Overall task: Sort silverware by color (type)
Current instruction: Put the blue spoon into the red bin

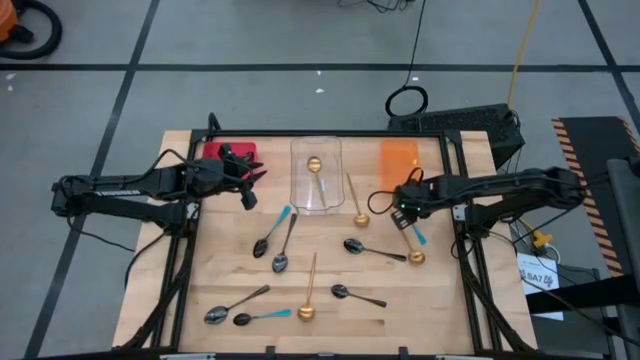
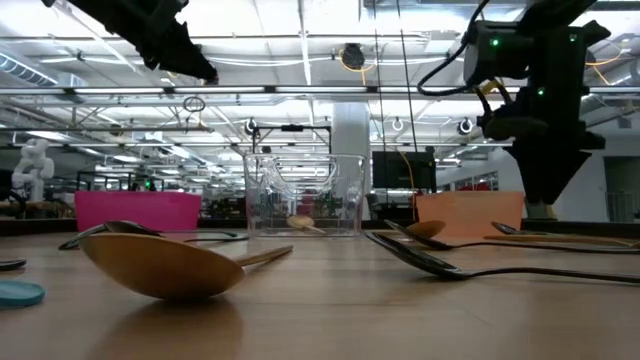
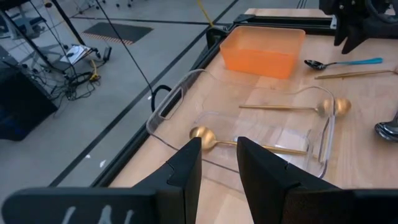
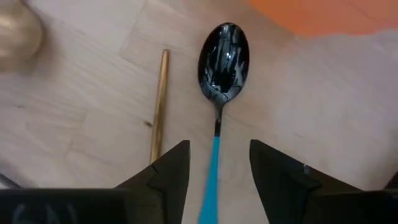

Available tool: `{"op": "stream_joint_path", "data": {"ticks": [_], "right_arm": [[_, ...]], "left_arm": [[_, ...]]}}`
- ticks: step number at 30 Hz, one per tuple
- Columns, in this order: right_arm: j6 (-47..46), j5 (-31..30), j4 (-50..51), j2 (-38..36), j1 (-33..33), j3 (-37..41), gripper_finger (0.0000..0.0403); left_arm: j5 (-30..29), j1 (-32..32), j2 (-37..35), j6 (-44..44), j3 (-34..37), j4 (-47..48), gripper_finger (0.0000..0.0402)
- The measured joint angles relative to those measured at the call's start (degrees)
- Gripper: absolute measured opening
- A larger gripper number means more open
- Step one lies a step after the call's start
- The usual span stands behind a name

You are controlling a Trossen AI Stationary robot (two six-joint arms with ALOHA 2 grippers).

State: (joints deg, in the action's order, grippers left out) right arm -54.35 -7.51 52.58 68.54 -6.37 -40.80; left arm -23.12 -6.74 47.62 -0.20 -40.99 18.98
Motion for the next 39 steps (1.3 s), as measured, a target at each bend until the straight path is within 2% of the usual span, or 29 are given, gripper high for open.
{"op": "stream_joint_path", "data": {"ticks": [17, 21, 28, 34, 39], "right_arm": [[1.07, 0.08, -5.09, 12.53, -0.32, -0.02, 0.0151], [2.49, 0.17, -5.55, 14.7, -1.19, -0.18, 0.0116], [4.35, 1.57, -6.93, 16.86, -3.08, -0.28, 0.0012], [4.03, 1.13, -6.79, 16.63, -3.37, -0.19, 0.0012], [4.04, -1.22, -3.22, 12.86, -3.46, 0.23, 0.0006]], "left_arm": [[-0.02, 0.02, 0.0, 1.68, 0.0, 0.15, 0.0111], [-0.02, 0.02, 0.0, 1.68, 0.0, 0.21, 0.0111], [0.0, 0.02, 0.0, 1.64, 0.0, 0.46, 0.0111], [0.0, 0.02, 0.0, 1.61, 0.0, 0.48, 0.0111], [0.0, 0.02, 0.0, 1.57, 0.0, 0.48, 0.0111]]}}
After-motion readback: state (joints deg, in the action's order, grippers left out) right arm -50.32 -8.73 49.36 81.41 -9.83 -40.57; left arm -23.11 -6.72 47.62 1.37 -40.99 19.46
